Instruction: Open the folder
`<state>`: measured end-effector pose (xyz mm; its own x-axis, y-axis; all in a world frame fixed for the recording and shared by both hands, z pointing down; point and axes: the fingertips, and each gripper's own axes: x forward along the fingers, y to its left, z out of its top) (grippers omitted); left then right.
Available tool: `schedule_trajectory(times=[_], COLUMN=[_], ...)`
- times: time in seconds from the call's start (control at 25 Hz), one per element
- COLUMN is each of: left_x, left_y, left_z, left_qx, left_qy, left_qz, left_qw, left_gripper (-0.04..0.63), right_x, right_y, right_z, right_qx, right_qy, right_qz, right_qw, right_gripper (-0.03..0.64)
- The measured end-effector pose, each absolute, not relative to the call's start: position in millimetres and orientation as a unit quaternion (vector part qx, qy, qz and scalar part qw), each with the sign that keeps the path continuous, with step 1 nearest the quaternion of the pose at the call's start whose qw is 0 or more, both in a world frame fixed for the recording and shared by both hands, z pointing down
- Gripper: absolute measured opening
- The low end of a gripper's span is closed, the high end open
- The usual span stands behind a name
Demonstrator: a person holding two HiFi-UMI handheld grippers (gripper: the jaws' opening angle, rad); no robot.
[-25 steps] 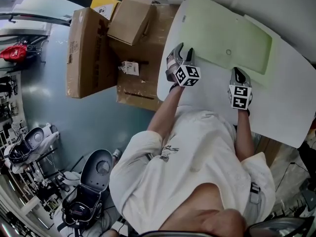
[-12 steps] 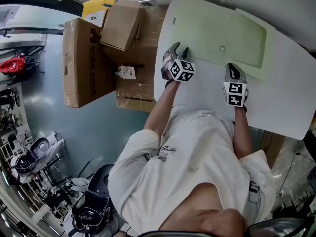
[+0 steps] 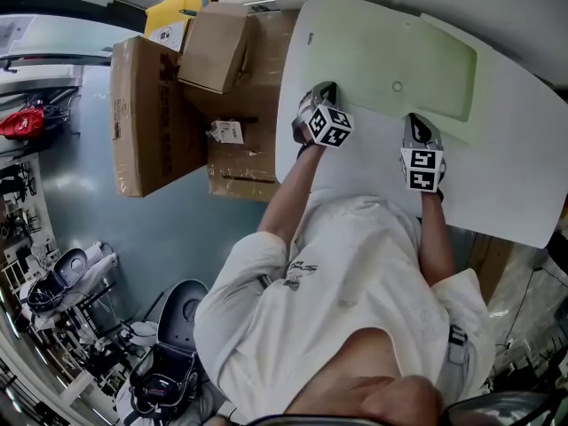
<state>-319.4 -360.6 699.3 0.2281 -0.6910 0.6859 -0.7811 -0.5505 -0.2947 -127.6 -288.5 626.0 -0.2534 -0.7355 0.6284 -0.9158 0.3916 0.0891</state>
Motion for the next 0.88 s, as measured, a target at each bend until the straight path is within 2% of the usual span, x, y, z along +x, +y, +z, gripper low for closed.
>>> schedule_trajectory(times=[0.88], left_x=[-316.9], left_y=[-358.8], left_z=[698.7], left_qx=[0.783], left_qy=[-0.470], left_qz=[0.404], left_qw=[0.054], left_gripper=[-0.002], right_x=[-128.9], right_y=[-289.8], right_z=[622.1], right_qx=[0.537], right_qy=[-0.775], right_qz=[0.138], right_qw=[0.305], right_gripper=[0.002])
